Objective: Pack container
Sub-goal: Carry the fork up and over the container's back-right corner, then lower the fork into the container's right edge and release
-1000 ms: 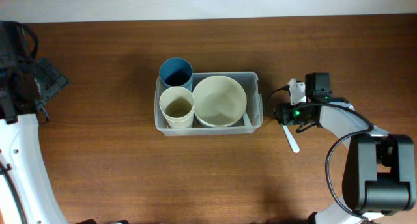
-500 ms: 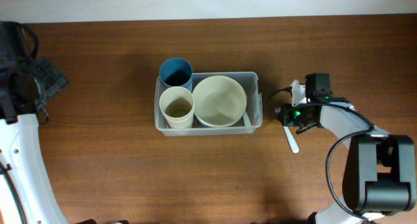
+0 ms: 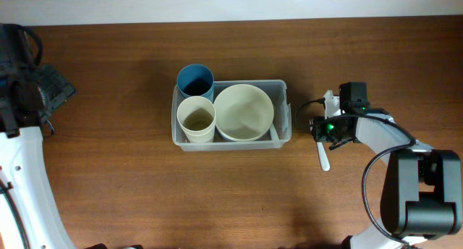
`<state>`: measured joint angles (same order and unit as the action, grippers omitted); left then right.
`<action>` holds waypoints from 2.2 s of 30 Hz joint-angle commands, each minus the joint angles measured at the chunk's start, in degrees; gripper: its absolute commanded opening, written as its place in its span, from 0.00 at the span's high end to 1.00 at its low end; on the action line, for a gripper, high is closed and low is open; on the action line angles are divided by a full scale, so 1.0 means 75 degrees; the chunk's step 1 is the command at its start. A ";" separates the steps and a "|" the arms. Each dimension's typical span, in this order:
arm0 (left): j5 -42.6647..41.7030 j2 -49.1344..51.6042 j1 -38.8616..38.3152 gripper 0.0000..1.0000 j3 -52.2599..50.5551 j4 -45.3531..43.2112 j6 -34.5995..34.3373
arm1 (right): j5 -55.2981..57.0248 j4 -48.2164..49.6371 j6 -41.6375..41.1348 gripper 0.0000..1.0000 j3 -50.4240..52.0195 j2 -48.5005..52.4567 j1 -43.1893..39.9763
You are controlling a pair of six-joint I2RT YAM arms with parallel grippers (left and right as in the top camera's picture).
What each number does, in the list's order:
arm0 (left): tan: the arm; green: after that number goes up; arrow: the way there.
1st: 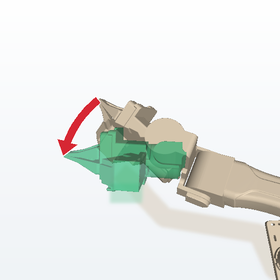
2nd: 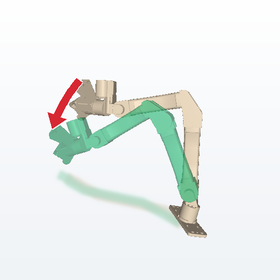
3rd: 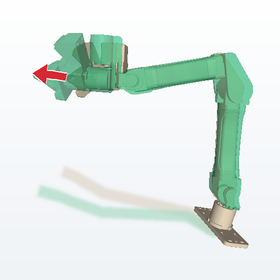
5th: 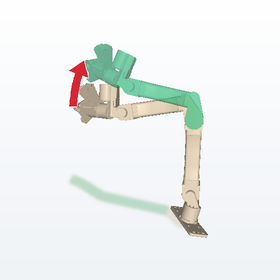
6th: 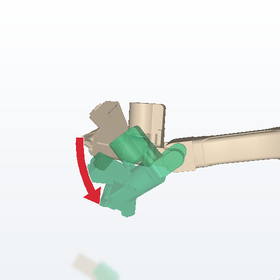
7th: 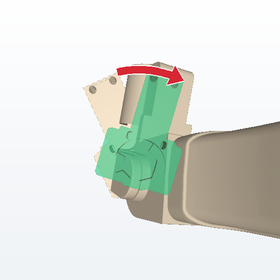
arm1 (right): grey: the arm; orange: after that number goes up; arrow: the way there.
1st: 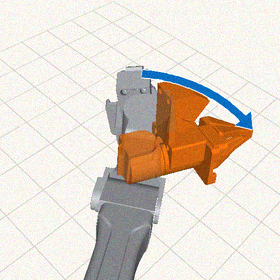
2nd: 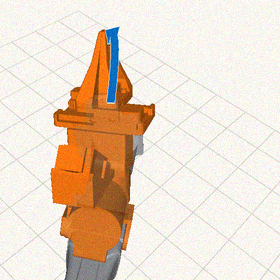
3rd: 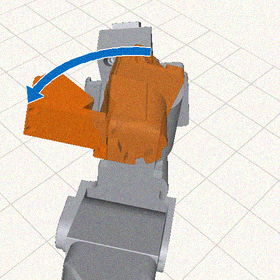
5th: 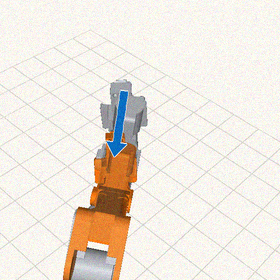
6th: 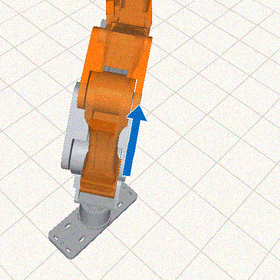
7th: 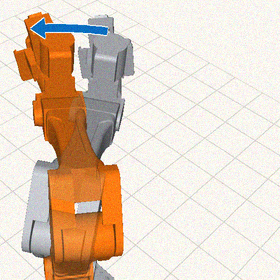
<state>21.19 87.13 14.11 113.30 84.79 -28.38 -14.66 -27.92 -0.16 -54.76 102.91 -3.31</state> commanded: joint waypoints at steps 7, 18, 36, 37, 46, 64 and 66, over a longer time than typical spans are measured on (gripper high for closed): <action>-0.0006 0.0026 0.0035 0.00 -0.0017 0.0009 -0.0096 | -0.0029 -0.0632 -0.0131 0.96 0.0452 0.0740 0.0035; -0.0006 0.0026 0.0035 0.00 -0.0017 0.0009 -0.0096 | 0.0012 -0.1818 -0.0125 0.96 -0.0836 0.0740 0.0029; -0.0006 0.0026 0.0035 0.00 -0.0017 0.0009 -0.0096 | -0.0609 -0.6452 0.1451 0.96 -0.7213 0.0726 0.0286; -0.0006 0.0026 0.0035 0.00 -0.0017 0.0009 -0.0096 | -0.0653 -0.6449 0.1454 0.96 -0.7291 0.0726 0.0358; -0.0006 0.0026 0.0035 0.00 -0.0017 0.0009 -0.0096 | -0.1629 -0.6181 0.1964 0.96 -0.7262 0.0874 0.1148; -0.0006 0.0026 0.0035 0.00 -0.0017 0.0009 -0.0096 | -0.1760 -0.5167 0.1888 0.96 -0.6207 0.1478 0.1486; -0.0006 0.0026 0.0035 0.00 -0.0017 0.0009 -0.0096 | -0.1757 -0.5126 0.1938 0.96 -0.6184 0.1478 0.1513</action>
<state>21.19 87.13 14.11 113.25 84.79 -28.36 -26.26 -66.96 13.69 -101.54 114.13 7.14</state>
